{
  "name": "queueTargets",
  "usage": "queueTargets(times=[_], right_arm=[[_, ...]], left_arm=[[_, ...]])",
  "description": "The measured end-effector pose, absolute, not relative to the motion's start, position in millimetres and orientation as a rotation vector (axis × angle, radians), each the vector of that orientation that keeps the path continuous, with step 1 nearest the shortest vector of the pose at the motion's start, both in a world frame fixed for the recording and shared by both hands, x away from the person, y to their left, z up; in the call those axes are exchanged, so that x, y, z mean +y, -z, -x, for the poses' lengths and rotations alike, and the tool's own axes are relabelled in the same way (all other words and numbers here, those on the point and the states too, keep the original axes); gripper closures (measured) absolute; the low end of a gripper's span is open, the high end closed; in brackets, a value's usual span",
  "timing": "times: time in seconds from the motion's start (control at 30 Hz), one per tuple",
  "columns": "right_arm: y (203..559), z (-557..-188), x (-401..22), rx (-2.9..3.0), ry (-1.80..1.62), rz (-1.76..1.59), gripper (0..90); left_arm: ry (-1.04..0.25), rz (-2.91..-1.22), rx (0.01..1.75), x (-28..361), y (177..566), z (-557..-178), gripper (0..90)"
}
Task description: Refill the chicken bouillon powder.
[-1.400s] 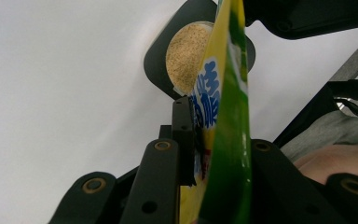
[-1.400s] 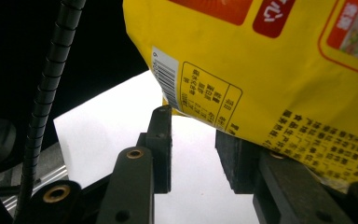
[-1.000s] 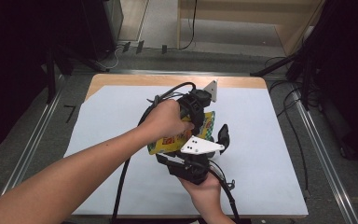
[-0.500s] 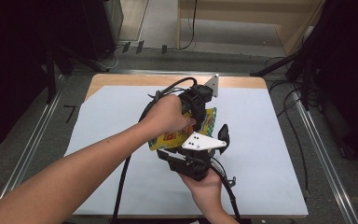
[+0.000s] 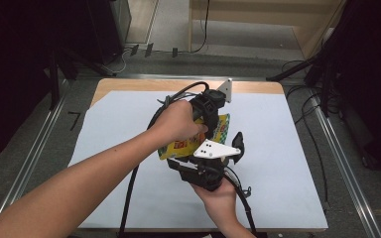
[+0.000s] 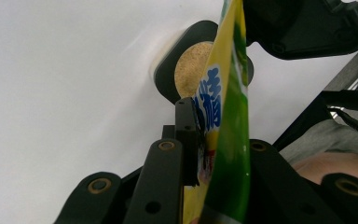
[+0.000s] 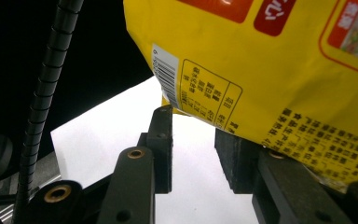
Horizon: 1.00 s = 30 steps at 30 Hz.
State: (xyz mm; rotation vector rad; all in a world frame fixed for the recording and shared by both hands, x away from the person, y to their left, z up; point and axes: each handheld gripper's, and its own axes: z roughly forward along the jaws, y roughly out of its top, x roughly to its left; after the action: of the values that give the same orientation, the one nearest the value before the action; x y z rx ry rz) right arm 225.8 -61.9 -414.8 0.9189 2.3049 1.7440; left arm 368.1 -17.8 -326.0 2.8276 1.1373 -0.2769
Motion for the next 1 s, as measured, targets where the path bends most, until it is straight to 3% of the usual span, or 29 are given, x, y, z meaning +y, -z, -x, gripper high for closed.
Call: queueTargets(times=[0.43,1.0], right_arm=[[415.3,-225.2,-60.8,2.317,-1.723,-0.917,70.5],[419.4,-224.6,-60.8,2.311,-1.736,-0.911,70.5]], left_arm=[[0.379,-2.838,1.173,-13.3,335.2,-377.7,84.5],[0.387,-2.812,1.154,-6.5,336.0,-375.3,87.0]])
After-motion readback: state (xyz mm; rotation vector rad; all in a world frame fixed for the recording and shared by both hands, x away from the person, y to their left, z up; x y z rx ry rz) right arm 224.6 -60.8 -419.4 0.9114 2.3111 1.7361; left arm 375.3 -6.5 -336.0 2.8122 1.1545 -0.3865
